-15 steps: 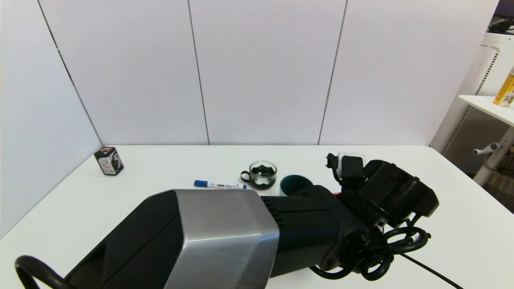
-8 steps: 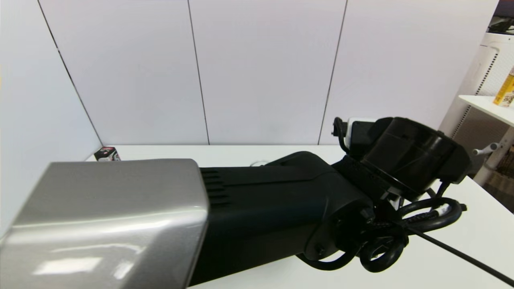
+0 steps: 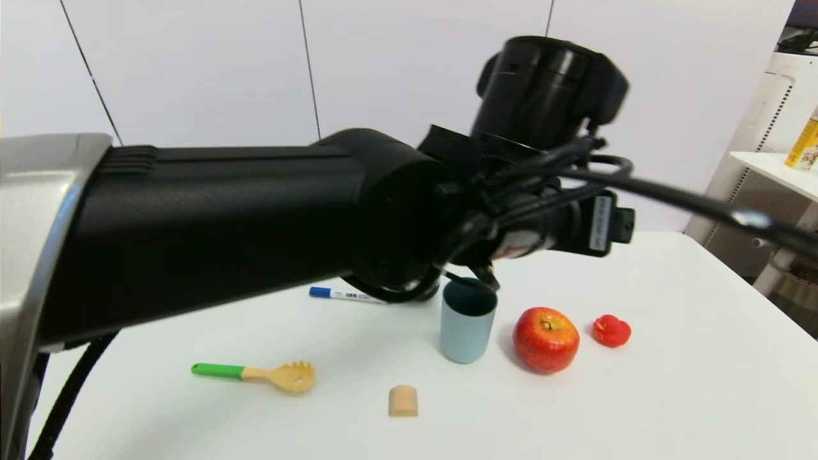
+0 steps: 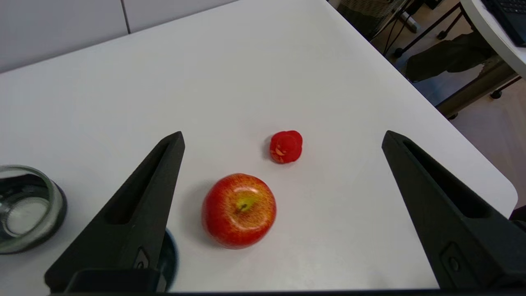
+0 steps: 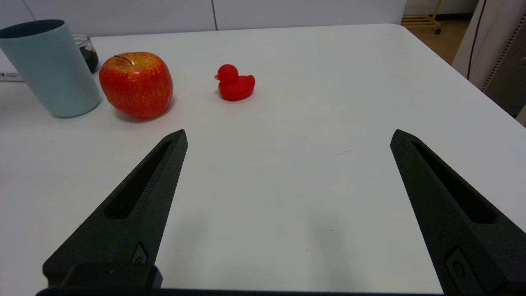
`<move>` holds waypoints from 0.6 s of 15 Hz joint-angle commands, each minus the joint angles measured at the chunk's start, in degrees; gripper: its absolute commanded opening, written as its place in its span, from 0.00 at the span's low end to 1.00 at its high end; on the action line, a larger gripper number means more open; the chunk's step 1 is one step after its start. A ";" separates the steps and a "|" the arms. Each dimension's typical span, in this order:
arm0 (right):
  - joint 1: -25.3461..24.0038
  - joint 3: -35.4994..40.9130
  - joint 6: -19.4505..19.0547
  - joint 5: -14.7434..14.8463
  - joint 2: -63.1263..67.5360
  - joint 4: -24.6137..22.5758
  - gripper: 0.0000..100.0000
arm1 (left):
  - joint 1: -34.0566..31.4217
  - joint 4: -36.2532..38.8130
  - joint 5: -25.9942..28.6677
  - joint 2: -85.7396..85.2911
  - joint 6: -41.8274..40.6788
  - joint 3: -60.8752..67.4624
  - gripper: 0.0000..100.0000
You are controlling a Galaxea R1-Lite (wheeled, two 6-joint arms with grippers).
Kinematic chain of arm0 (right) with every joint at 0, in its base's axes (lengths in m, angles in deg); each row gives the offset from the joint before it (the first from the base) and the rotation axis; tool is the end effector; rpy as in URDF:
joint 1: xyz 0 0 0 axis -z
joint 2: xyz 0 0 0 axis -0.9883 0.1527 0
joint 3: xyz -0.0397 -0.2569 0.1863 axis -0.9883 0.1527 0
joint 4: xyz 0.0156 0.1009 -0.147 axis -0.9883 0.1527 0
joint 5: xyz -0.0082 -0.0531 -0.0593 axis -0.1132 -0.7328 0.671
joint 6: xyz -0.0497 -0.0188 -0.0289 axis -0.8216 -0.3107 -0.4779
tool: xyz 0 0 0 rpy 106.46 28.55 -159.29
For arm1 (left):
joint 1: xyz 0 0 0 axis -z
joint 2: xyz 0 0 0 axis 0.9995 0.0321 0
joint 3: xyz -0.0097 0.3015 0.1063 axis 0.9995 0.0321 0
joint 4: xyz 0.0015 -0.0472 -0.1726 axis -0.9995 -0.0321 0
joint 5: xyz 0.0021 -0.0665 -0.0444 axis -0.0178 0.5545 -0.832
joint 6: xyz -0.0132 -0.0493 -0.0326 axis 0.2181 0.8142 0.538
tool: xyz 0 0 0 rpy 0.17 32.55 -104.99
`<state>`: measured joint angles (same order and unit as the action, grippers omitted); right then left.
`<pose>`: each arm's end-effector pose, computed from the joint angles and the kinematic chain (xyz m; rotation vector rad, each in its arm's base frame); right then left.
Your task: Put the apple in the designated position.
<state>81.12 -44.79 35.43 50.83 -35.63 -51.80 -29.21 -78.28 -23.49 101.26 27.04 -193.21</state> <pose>-0.0174 -0.0011 0.0763 0.0364 -0.0017 -0.0151 0.2484 -0.3936 0.2803 -0.0838 0.4255 -0.7993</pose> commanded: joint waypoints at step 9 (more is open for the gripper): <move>0.01 0.00 0.02 0.00 0.09 -0.01 1.00 | -37.24 0.91 24.22 -13.10 -24.57 16.65 1.00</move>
<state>81.12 -44.79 35.46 50.83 -35.63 -51.80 -59.97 -77.47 0.59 95.50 4.68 -183.48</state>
